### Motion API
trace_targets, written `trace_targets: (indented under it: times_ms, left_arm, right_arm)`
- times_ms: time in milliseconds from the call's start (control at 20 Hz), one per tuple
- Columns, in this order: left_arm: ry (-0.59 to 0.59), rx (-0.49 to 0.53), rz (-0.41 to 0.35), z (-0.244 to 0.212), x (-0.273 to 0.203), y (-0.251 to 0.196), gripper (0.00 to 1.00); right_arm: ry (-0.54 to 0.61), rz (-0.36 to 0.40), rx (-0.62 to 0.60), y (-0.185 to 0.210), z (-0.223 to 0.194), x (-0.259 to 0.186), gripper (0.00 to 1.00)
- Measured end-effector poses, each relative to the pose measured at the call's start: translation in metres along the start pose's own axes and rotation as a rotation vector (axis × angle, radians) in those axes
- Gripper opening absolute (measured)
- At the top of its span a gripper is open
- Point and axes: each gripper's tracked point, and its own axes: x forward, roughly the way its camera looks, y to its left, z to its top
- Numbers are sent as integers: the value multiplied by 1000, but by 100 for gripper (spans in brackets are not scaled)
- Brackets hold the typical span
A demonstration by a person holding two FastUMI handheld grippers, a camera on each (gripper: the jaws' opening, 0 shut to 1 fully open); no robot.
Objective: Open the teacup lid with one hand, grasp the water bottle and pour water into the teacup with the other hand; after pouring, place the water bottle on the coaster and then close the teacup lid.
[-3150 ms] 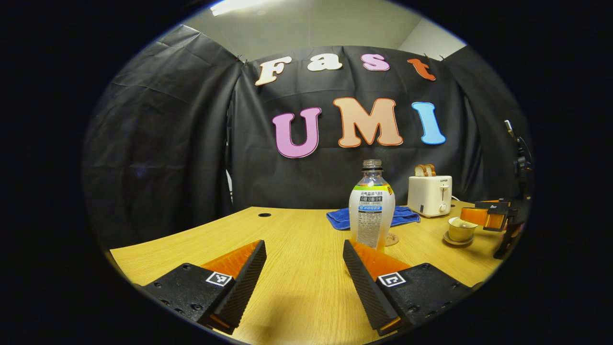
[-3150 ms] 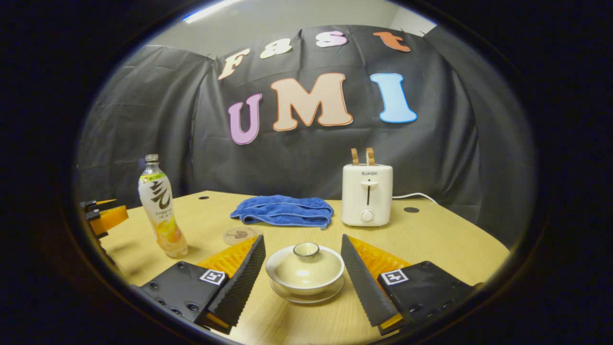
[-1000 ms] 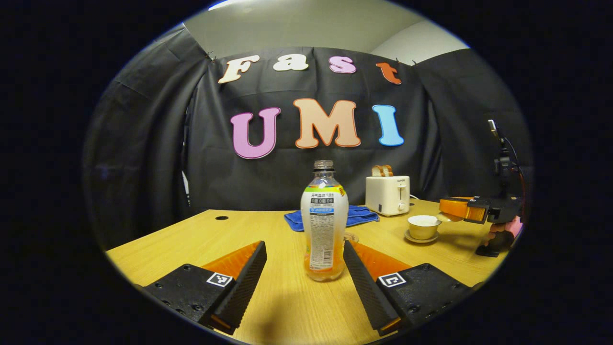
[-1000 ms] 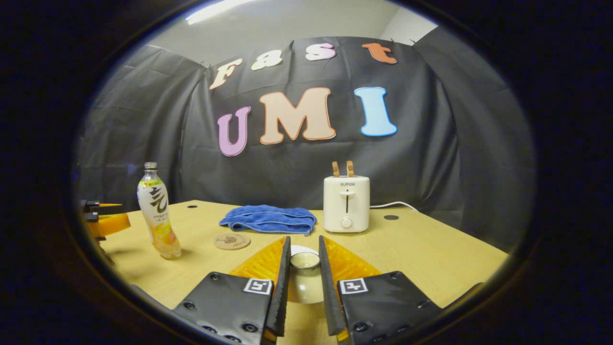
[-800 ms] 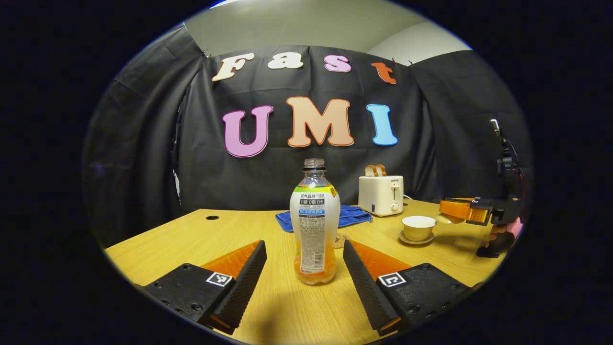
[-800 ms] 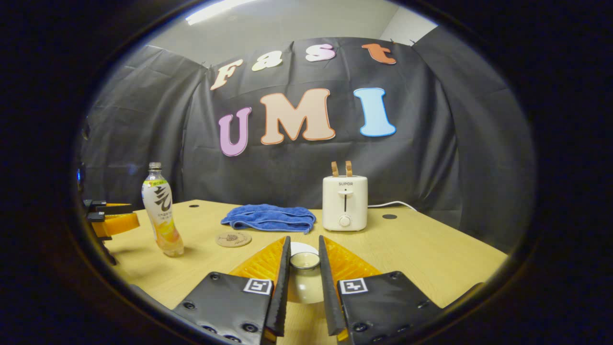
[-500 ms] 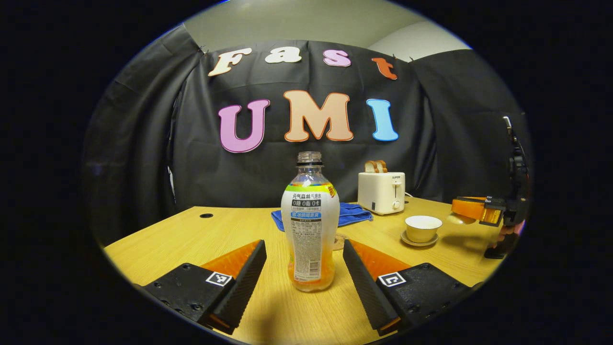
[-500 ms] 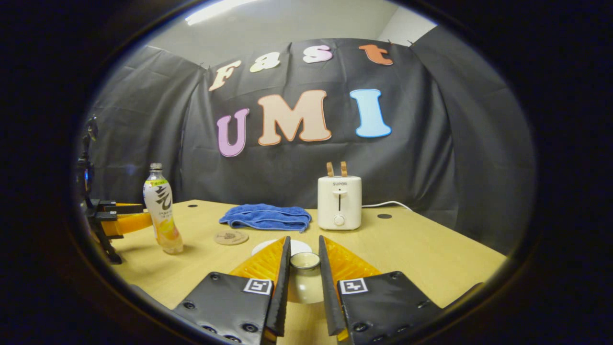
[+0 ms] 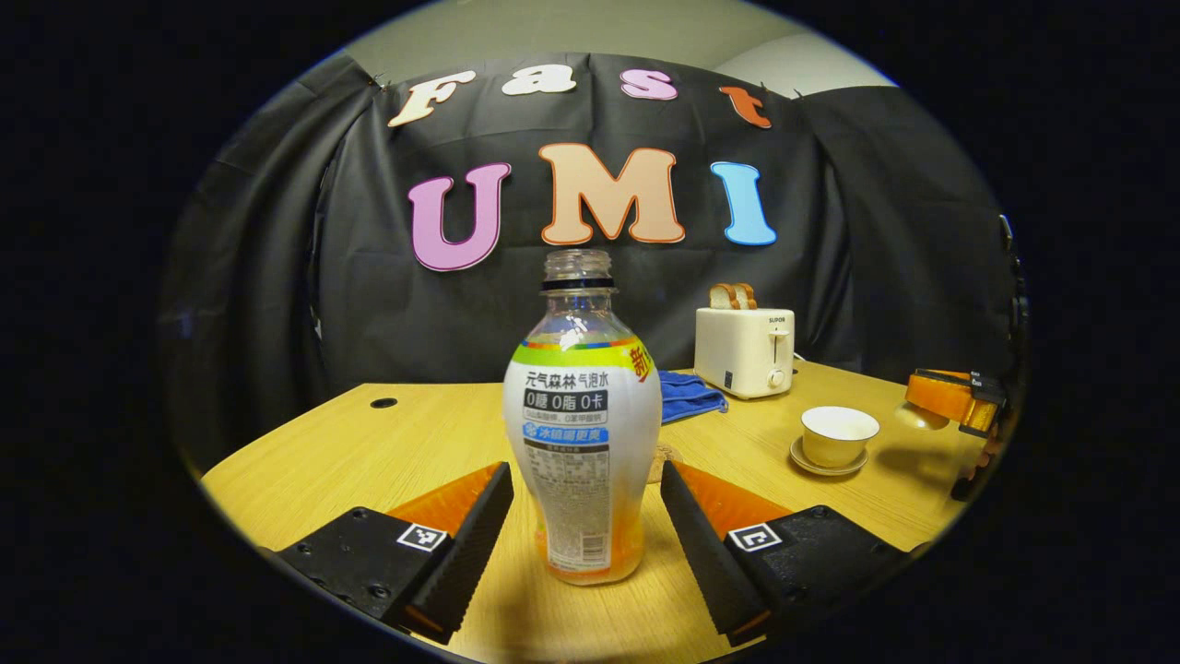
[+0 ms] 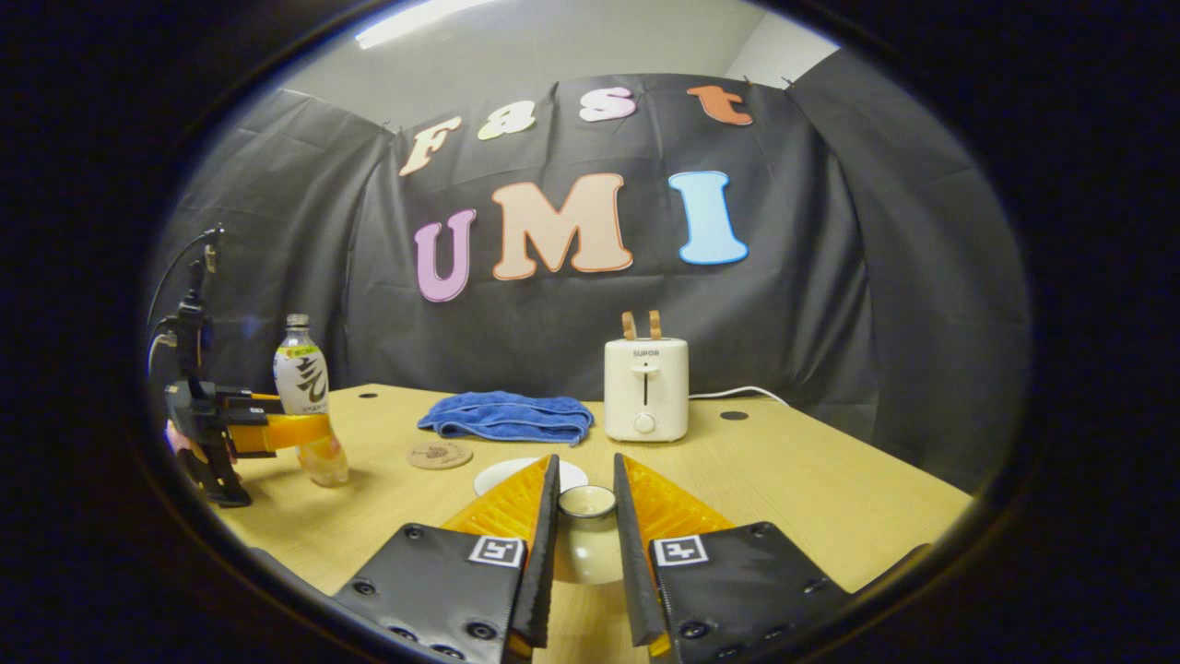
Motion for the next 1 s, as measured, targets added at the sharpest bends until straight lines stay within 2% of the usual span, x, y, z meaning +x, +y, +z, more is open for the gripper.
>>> trace_targets:
  times_ms: [250, 450, 500, 700, 850, 1000]
  left_arm:
    - [7, 6, 24, 1, 16, 0, 93]
    - [37, 26, 31, -4, 24, -2, 78]
    - [42, 31, 32, -5, 27, -3, 69]
    - [54, 44, 35, -5, 28, -6, 61]
    - [80, 115, 52, -5, 33, -9, 58]
    - [76, 245, 95, 12, 37, -10, 58]
  right_arm:
    - [0, 0, 0, 0, -1, -1, 38]
    - [0, 0, 0, 0, 0, -1, 38]
    - [0, 1, 0, -1, -1, -1, 38]
    - [0, -1, 0, -4, -1, -1, 38]
    - [-1, -18, 1, -12, 0, -1, 37]
    - [-2, -39, 0, -22, 0, 0, 36]
